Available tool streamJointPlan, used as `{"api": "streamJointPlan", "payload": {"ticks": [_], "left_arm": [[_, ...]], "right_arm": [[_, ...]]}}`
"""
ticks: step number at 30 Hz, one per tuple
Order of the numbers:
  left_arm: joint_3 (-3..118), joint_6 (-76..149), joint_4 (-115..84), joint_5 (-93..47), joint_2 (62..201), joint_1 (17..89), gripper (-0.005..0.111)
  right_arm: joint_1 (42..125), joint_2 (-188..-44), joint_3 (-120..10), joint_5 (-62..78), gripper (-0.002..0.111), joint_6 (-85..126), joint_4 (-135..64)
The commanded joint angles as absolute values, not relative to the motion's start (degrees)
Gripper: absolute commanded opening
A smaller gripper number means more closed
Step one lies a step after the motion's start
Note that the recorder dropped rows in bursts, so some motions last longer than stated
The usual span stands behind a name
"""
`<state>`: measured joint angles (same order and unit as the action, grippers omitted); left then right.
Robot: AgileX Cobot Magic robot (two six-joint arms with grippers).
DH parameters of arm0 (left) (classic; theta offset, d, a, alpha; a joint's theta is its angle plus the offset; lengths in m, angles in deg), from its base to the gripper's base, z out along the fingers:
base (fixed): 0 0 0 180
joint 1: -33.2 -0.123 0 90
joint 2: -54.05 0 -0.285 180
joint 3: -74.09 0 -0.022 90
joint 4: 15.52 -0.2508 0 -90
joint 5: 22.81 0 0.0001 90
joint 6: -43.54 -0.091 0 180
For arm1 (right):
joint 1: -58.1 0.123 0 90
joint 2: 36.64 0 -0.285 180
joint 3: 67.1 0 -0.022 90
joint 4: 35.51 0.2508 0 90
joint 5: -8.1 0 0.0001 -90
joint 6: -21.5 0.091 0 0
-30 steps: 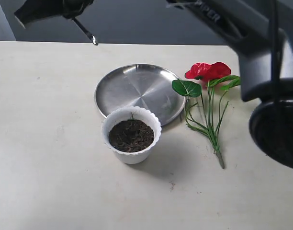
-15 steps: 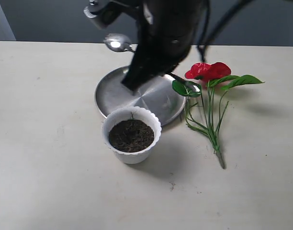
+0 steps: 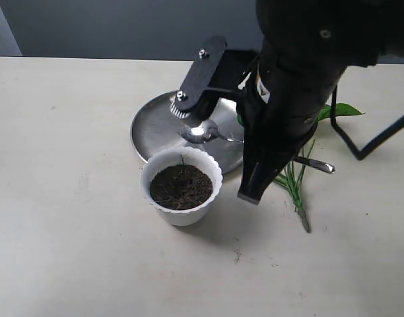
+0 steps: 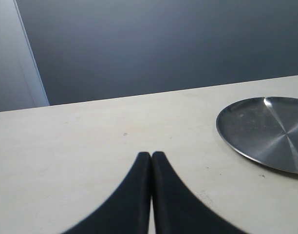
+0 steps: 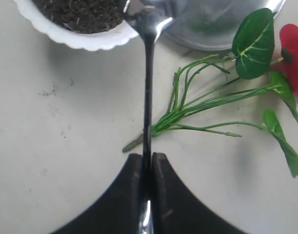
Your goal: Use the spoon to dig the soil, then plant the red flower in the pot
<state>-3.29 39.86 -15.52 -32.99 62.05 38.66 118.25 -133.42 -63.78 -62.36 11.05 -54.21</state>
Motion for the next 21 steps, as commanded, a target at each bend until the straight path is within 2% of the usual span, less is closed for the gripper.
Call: {"api": "streamJointPlan", "payload": {"ticks": [1,9,14,21], "left_arm": [[-3.1,39.9,-15.5,-32.2,61.8,39.0,0.0],[-3.1,39.9,-15.5,-32.2,61.8,39.0,0.0],[-3.1,39.9,-15.5,-32.2,61.8,39.0,0.0],[-3.1,39.9,-15.5,-32.2,61.8,39.0,0.0]], "right_arm": [[118.2,-134.9,-63.9,-61.9,-0.001,2.9,-55.0],[119.9,-135.7,-63.9,-61.9,-0.001,-2.4,-73.6],[122.1,-137.7,-63.9,-61.9,-0.001,-16.6,-75.2],[127.2,-141.8,-63.9,-61.9,-0.001,-17.7,-85.1]]}}
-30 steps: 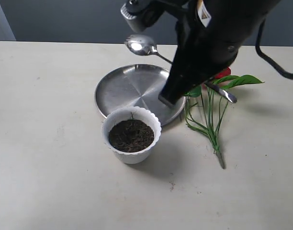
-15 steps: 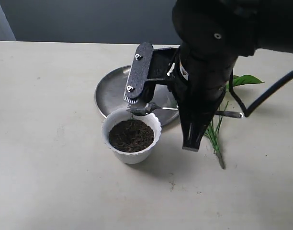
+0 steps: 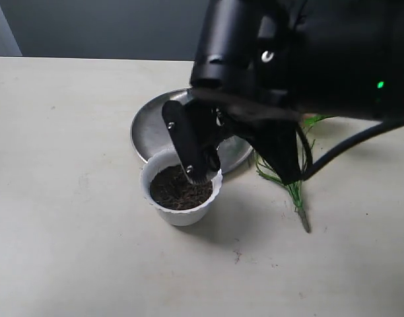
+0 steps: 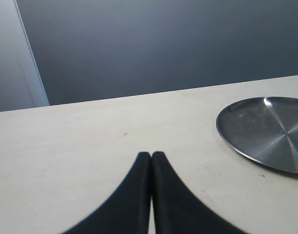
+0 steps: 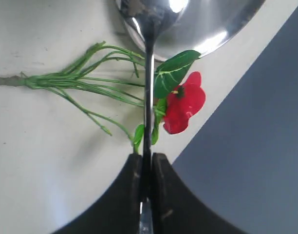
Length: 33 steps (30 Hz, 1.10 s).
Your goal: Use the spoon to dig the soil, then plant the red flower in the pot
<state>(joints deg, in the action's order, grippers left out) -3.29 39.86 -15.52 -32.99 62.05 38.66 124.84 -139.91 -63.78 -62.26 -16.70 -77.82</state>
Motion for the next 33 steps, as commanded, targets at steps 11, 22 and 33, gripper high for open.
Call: {"api": "streamJointPlan", "payload": {"ticks": [11,22,33], "left_arm": [[-3.1,39.9,-15.5,-32.2,61.8,39.0,0.0],[-3.1,39.9,-15.5,-32.2,61.8,39.0,0.0],[-3.1,39.9,-15.5,-32.2,61.8,39.0,0.0]], "right_arm": [[130.8,-149.3,-63.9,-60.7,-0.001,-17.9,-98.1],[132.5,-154.2,-63.9,-60.2,-0.001,-20.3,-95.5],[133.7,-157.0,-63.9,-59.4,-0.001,-20.5,-94.4]]}}
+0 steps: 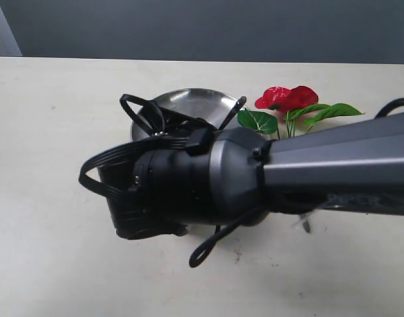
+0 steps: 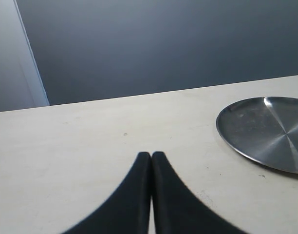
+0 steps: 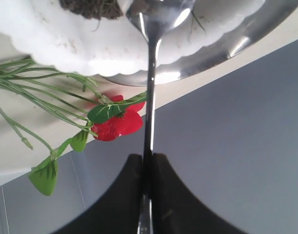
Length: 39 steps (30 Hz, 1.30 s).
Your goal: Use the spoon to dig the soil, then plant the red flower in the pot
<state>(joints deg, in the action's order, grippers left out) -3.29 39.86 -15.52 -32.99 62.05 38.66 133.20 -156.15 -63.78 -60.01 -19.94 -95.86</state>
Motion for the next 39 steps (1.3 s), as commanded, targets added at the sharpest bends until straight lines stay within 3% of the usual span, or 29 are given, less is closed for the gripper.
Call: {"api": "streamJointPlan", "payload": {"ticks": [1,31,39], "left_arm": [[-3.1,39.9,-15.5,-32.2,61.8,39.0,0.0],[-3.1,39.9,-15.5,-32.2,61.8,39.0,0.0],[-3.1,39.9,-15.5,-32.2,61.8,39.0,0.0]], "right_arm": [[133.7,-157.0,-63.9,-60.2,-0.001,-20.5,-95.1],[133.5,-156.1,-63.9,-61.1,-0.001,-21.2,-99.4],[129.6,-151.9,-63.9,-60.8,-0.001,-20.4,-99.6]]}}
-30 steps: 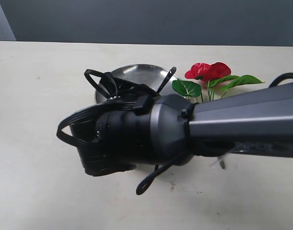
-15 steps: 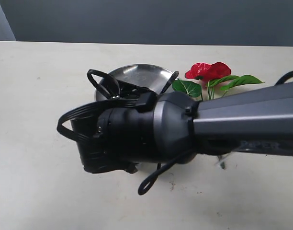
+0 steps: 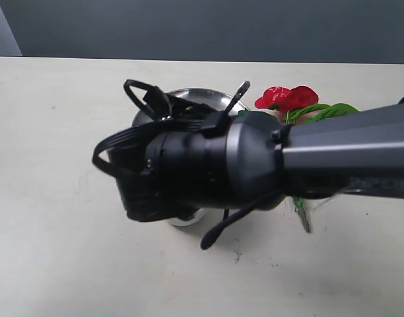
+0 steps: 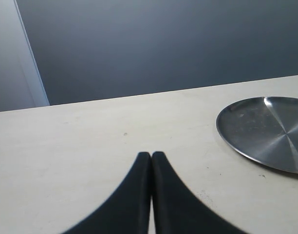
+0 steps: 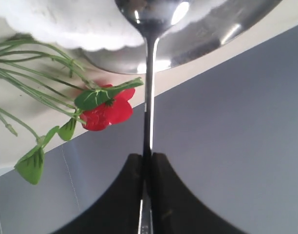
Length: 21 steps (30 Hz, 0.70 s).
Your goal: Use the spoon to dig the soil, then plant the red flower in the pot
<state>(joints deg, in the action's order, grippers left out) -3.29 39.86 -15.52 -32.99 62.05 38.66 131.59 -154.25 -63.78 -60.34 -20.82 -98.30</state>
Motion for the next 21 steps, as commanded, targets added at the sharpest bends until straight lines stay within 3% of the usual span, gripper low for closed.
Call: {"api": "streamJointPlan", "payload": {"ticks": [1,12,21], "left_arm": [[-3.1,39.9,-15.5,-32.2,61.8,39.0,0.0],[-3.1,39.9,-15.5,-32.2,61.8,39.0,0.0],[-3.1,39.9,-15.5,-32.2,61.8,39.0,0.0]], "right_arm": [[129.5,-151.5,-63.9,-60.8,-0.001,-20.2,-99.7],[129.6,-151.1,-63.9,-53.0,-0.001,-24.3,-90.6],[129.6,-154.3,-63.9,-55.2,-0.001,-24.3,-90.4]]}}
